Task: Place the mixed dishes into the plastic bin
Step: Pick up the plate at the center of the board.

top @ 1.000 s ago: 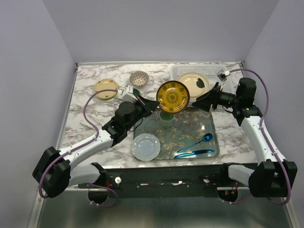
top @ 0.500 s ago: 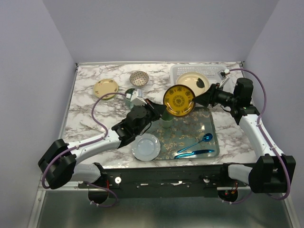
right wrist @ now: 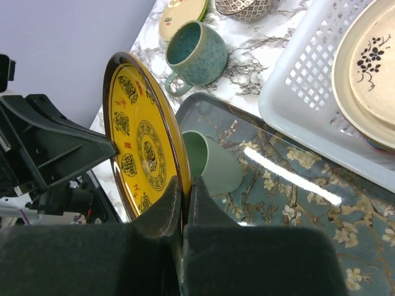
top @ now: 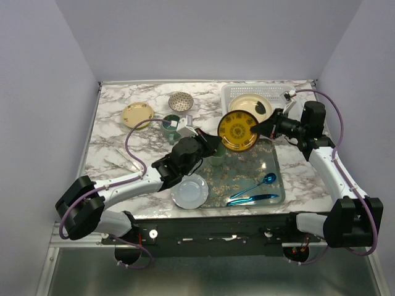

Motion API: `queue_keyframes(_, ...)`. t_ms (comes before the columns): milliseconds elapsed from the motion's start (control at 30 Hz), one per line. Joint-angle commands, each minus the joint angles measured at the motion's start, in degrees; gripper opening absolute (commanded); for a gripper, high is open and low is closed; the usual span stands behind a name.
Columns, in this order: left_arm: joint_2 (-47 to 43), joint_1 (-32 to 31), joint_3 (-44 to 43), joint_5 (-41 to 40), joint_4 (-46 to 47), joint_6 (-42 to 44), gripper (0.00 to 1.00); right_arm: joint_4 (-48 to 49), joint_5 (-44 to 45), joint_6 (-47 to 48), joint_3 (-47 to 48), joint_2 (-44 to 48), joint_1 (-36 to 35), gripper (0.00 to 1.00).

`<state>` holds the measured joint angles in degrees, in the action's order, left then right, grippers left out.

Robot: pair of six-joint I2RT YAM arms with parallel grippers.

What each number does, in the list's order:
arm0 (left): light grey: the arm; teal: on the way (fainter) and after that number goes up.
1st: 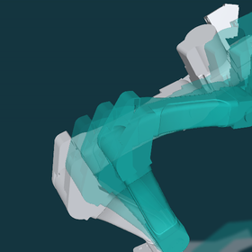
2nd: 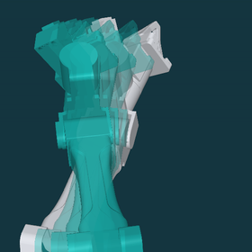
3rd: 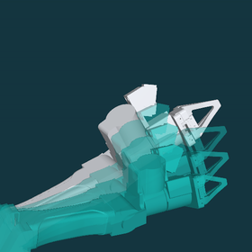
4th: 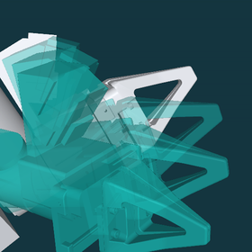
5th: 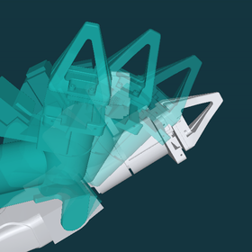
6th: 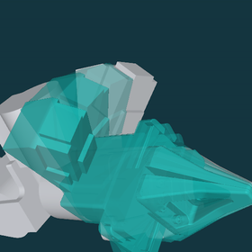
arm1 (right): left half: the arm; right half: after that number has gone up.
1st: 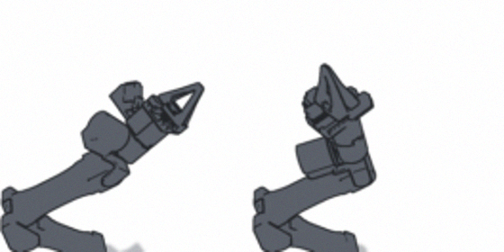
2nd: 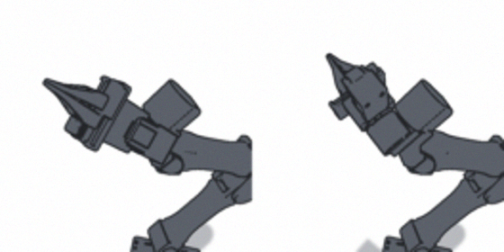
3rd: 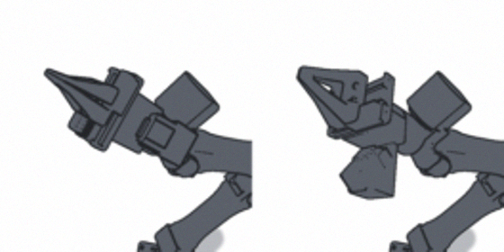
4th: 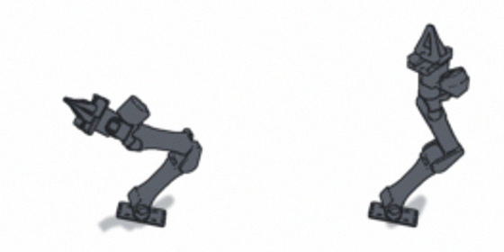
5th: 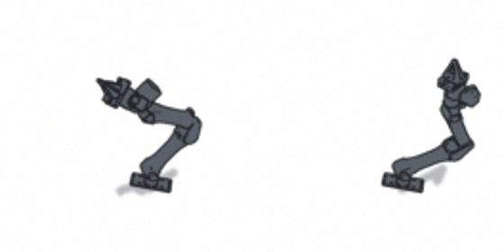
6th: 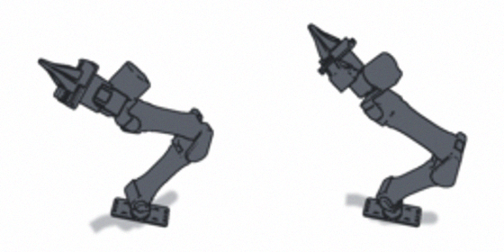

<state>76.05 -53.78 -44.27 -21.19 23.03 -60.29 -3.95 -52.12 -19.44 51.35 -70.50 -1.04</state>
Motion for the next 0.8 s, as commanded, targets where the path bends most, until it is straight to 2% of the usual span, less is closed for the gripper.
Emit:
queue_keyframes(0, -0.9, -0.5, -1.3, -1.6, 2.8, 3.6, 0.06, -0.1, 1.8, 1.1, 0.6, 0.2, -0.5, 0.01)
queue_keyframes(33, -1.3, -0.5, -1.1, -1.6, 2.9, 4.2, 0.2, -0.4, 1.9, 1.2, 0.8, 0.3, -0.5, 0.01)
queue_keyframes(133, -3.1, -0.4, 0.4, -0.6, 3.9, 7.4, 0.46, -0.9, 2.0, 1.6, 1.1, 0.0, -0.2, 0.01)
queue_keyframes(167, -4.0, -0.3, 1.2, -0.3, 3.9, 8.3, 0.59, -0.9, 1.2, 1.7, 1.2, -0.2, -0.2, 0.01)
queue_keyframes(233, -4.9, 0.5, 2.1, 1.4, 3.8, 10.3, 0.72, -1.2, 0.1, 2.0, 1.5, -0.6, 0.3, 0.01)
queue_keyframes(567, -13.0, 5.9, 8.3, 7.3, -0.3, 15.9, 0.94, -2.6, -3.2, 4.6, 2.4, -2.5, 2.6, 0.01)
queue_keyframes(667, -16.9, 7.9, 9.6, 7.3, -4.3, 17.6, 0.99, -3.0, -3.7, 5.6, 2.5, -2.7, 3.6, 0.0)
queue_keyframes(767, -21.1, 11.0, 10.2, 7.3, -9.8, 20.6, 0.99, -3.6, -5.5, 7.9, 2.9, -2.7, 4.6, 0.0)
